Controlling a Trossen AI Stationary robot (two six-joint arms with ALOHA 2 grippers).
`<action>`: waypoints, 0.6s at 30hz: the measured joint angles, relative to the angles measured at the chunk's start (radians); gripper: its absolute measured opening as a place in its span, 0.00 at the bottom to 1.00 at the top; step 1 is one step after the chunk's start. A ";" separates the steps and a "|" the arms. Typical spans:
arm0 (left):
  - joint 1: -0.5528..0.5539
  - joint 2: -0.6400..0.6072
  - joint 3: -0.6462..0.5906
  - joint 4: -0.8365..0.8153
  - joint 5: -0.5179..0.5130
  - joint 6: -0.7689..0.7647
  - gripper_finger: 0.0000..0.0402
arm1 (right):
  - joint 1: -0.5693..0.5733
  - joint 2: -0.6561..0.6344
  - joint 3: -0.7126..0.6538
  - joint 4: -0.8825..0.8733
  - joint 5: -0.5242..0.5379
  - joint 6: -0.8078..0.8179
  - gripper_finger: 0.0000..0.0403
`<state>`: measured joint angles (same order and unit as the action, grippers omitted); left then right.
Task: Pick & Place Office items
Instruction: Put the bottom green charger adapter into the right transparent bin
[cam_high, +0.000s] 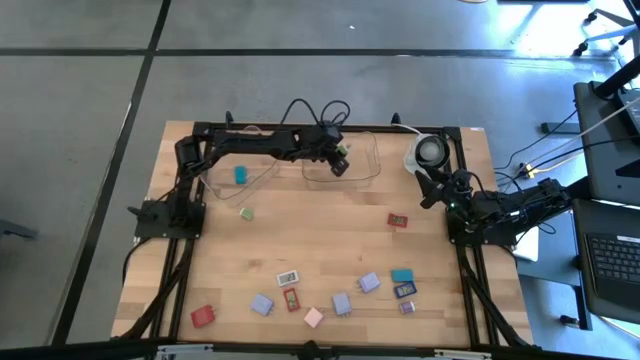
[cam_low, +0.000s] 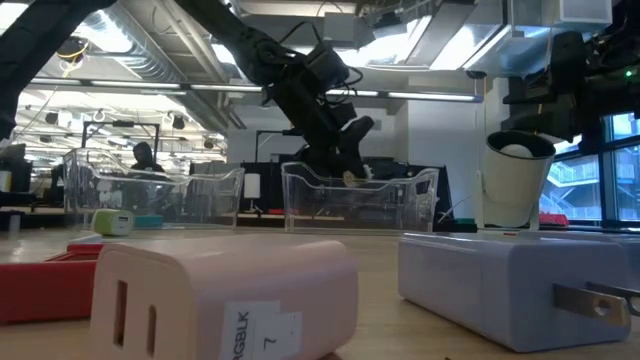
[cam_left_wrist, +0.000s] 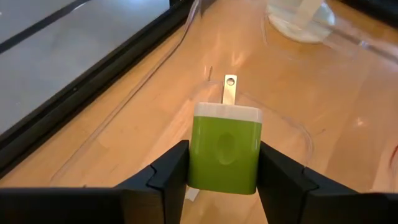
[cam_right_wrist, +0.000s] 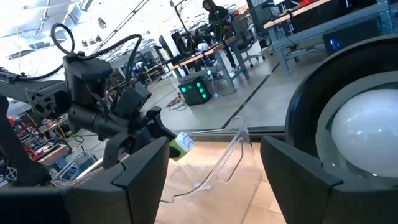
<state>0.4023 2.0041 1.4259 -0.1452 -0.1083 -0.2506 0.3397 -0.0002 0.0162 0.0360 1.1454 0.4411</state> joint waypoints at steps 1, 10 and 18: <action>0.000 0.000 0.000 0.000 -0.001 0.009 0.40 | 0.000 0.000 0.000 0.000 0.000 0.000 0.64; 0.000 0.000 0.000 -0.034 -0.028 0.063 0.40 | 0.000 0.000 0.000 0.000 0.000 0.004 0.64; -0.015 0.000 0.000 -0.116 -0.026 0.108 0.42 | 0.000 0.000 0.000 0.000 0.000 0.004 0.64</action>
<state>0.3871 2.0041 1.4258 -0.2614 -0.1341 -0.1429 0.3400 -0.0002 0.0162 0.0360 1.1450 0.4449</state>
